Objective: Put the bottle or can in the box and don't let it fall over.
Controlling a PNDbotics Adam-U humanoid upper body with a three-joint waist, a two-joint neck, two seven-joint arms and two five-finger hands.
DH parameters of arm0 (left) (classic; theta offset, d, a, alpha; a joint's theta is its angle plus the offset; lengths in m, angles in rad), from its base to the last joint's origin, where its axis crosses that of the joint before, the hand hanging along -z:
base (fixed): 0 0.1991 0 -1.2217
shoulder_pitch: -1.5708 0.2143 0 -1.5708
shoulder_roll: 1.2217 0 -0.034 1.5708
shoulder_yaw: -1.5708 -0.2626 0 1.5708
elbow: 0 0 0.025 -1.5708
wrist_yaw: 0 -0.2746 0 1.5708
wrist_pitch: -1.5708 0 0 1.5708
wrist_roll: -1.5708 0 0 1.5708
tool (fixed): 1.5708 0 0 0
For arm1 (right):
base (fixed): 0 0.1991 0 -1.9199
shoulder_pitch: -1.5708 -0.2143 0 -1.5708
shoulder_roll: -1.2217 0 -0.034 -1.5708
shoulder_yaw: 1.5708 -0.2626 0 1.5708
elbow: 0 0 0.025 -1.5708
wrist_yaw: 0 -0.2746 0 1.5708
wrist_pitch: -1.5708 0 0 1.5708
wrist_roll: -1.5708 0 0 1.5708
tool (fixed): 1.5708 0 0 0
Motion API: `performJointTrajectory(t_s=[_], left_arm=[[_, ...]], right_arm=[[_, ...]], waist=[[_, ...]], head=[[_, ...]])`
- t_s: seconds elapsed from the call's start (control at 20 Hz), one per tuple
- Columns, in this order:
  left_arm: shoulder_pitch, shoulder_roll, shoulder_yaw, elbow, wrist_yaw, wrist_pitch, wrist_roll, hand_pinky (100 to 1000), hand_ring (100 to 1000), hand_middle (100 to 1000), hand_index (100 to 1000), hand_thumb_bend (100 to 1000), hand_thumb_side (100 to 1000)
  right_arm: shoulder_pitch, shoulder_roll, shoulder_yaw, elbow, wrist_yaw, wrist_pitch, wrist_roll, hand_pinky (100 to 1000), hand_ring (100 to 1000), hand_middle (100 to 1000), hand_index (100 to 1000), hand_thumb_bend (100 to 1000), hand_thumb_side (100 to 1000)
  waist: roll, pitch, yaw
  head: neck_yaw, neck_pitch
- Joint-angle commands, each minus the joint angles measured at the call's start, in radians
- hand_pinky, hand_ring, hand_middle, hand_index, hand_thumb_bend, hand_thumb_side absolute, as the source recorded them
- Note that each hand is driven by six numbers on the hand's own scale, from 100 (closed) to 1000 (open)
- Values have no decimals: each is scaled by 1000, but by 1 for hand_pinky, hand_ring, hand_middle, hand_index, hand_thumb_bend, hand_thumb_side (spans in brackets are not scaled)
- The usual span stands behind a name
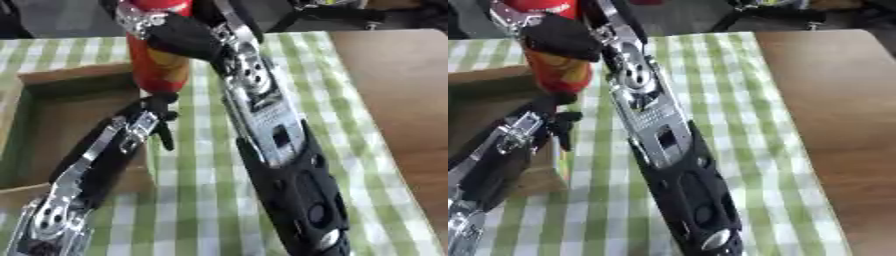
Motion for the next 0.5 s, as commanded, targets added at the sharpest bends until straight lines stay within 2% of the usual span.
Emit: performJointTrajectory(t_s=[0.05, 0.15, 0.4, 0.45, 0.5], left_arm=[[-4, 16, -8, -26, -5, -2, -19, 967, 949, 553, 902, 100, 874], [14, 34, -29, -44, 5, -1, -41, 966, 947, 555, 908, 100, 877], [32, 48, -30, -76, 9, 18, -61, 964, 945, 556, 907, 100, 880], [36, 52, -31, -75, 9, 21, -64, 956, 928, 523, 857, 100, 894], [53, 69, -32, -81, 13, 24, -72, 956, 927, 524, 854, 100, 895]], right_arm=[[-24, 19, 7, 9, -10, -7, 2, 928, 629, 712, 583, 100, 311], [-25, 45, 13, 39, -10, -5, 2, 928, 629, 712, 583, 100, 312], [-30, 60, 15, 77, 1, -24, -2, 928, 628, 711, 583, 100, 311], [-31, 64, 18, 83, 1, -24, 0, 927, 628, 711, 582, 100, 339], [-34, 70, 19, 98, -1, -24, 2, 927, 628, 711, 582, 100, 347]], waist=[[2, -33, 5], [-1, -43, 16], [-4, -48, 26], [-5, -50, 30], [-9, -54, 42]], head=[[-5, 3], [-13, 4], [-16, 6], [-18, 5], [-24, 7]])
